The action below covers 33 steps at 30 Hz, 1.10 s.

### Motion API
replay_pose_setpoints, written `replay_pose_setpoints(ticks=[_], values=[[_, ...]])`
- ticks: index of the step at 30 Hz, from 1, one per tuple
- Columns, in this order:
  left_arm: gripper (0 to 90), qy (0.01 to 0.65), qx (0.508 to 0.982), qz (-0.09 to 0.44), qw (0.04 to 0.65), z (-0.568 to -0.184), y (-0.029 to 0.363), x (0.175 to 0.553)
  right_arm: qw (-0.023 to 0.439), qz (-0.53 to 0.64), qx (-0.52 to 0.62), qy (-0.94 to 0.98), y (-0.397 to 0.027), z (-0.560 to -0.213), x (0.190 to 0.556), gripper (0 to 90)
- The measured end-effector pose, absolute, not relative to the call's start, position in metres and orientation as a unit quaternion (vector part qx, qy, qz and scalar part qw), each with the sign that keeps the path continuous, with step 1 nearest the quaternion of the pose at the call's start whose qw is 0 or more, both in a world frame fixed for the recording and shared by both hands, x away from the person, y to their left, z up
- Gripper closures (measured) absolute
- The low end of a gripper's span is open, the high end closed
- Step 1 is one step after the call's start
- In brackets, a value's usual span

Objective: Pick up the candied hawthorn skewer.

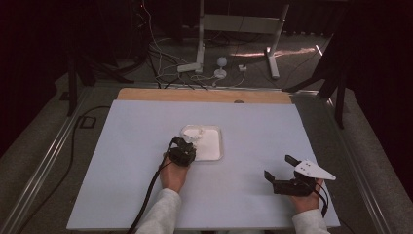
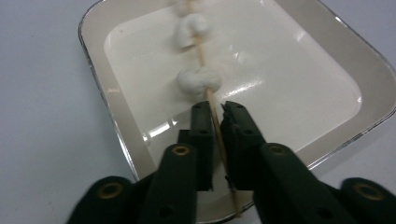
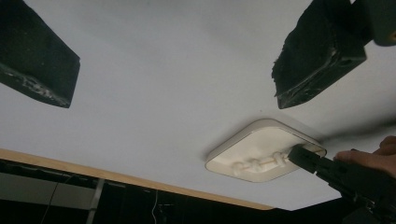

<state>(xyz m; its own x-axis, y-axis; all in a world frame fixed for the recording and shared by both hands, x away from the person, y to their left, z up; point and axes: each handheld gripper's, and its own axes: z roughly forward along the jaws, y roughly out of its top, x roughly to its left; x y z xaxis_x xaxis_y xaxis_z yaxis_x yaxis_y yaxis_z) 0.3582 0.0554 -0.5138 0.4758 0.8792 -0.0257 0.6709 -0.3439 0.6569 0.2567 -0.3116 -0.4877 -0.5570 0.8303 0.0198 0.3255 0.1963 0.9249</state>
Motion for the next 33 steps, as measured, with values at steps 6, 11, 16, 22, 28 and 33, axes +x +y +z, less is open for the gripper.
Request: replay_pose_setpoints(ticks=[6, 11, 16, 22, 28, 33], values=[[89.9, 0.484, 0.804, 0.162, 0.305, -0.512, 0.057, 0.359, 0.255, 0.496, 0.395, 0.73, -0.312, -0.487, 0.256, 0.2], [90.0, 0.484, 0.801, 0.155, 0.317, -0.508, 0.062, 0.358, 0.255, 0.496, 0.397, 0.729, -0.312, -0.487, 0.257, 0.2], [90.0, 0.481, 0.795, 0.156, 0.335, -0.501, 0.067, 0.355, 0.255, 0.497, 0.397, 0.729, -0.312, -0.487, 0.256, 0.2], [90.0, 0.475, 0.791, 0.159, 0.351, -0.495, 0.071, 0.351, 0.255, 0.496, 0.397, 0.729, -0.311, -0.487, 0.256, 0.2], [90.0, 0.471, 0.786, 0.161, 0.368, -0.488, 0.077, 0.347, 0.254, 0.498, 0.396, 0.729, -0.311, -0.487, 0.257, 0.3], [90.0, 0.469, 0.781, 0.161, 0.379, -0.485, 0.079, 0.344, 0.252, 0.505, 0.399, 0.723, -0.31, -0.487, 0.258, 0.3]])
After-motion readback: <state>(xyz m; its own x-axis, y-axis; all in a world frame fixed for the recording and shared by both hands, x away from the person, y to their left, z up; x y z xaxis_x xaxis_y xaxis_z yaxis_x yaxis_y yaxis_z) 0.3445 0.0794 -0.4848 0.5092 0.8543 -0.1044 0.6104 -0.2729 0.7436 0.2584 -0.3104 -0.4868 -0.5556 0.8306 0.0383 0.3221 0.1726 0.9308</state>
